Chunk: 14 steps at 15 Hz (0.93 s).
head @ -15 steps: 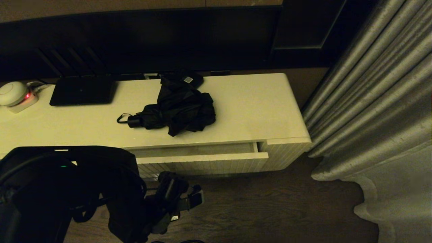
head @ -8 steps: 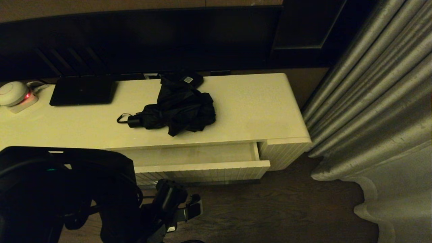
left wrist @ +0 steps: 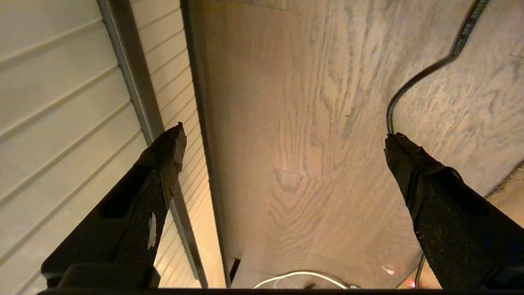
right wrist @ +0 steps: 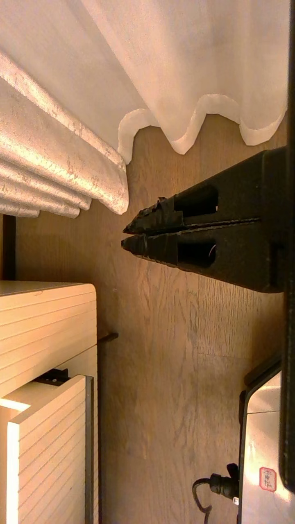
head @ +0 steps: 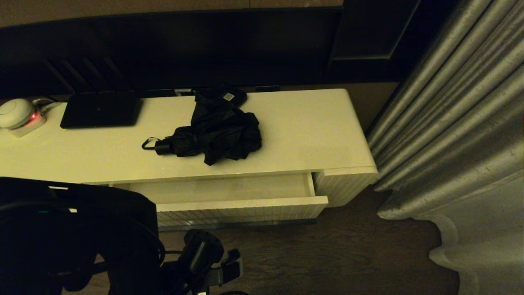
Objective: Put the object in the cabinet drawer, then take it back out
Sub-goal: Open the drawer
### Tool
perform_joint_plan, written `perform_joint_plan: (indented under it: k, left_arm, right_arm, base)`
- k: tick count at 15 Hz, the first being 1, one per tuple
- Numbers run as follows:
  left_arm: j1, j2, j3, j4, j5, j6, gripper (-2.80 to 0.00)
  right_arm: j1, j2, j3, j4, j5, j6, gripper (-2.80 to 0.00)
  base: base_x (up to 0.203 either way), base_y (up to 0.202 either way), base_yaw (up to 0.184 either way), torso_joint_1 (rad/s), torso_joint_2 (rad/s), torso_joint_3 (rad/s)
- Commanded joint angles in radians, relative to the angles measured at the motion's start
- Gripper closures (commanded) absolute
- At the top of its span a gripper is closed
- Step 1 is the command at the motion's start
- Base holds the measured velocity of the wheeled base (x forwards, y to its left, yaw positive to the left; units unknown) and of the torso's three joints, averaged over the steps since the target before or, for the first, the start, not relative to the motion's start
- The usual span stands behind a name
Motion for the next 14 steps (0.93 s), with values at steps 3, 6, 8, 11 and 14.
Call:
perform_joint_plan:
  k: [3,6,8,11,14]
  left_arm:
    - [-0.005,-0.031,-0.003,-0.013,0.003,0.001,-2.80]
    - [-0.005,-0.088,-0.014,-0.013,0.006,-0.007,-2.80]
    - [-0.002,-0.119,-0.021,-0.013,0.006,-0.023,-2.80]
    - [-0.004,-0.211,0.005,0.003,0.003,-0.023,-2.80]
    - [-0.008,-0.332,0.015,0.093,-0.014,-0.023,-2.80]
  right_arm:
    - [0.000,0.000,0.002,0.000,0.000,0.000,0.00]
    - [0.000,0.000,0.002,0.000,0.000,0.000,0.00]
    - [0.000,0.000,0.002,0.000,0.000,0.000,0.00]
    - [0.000,0.000,0.002,0.000,0.000,0.000,0.00]
    - [0.000,0.000,0.002,0.000,0.000,0.000,0.00]
  base:
    - [0.000,0.000,0.000,0.000,0.00,0.000]
    - [0.000,0.000,0.000,0.000,0.00,0.000]
    - [0.000,0.000,0.000,0.000,0.00,0.000]
    - [0.000,0.000,0.000,0.000,0.00,0.000]
    - [0.000,0.000,0.000,0.000,0.00,0.000]
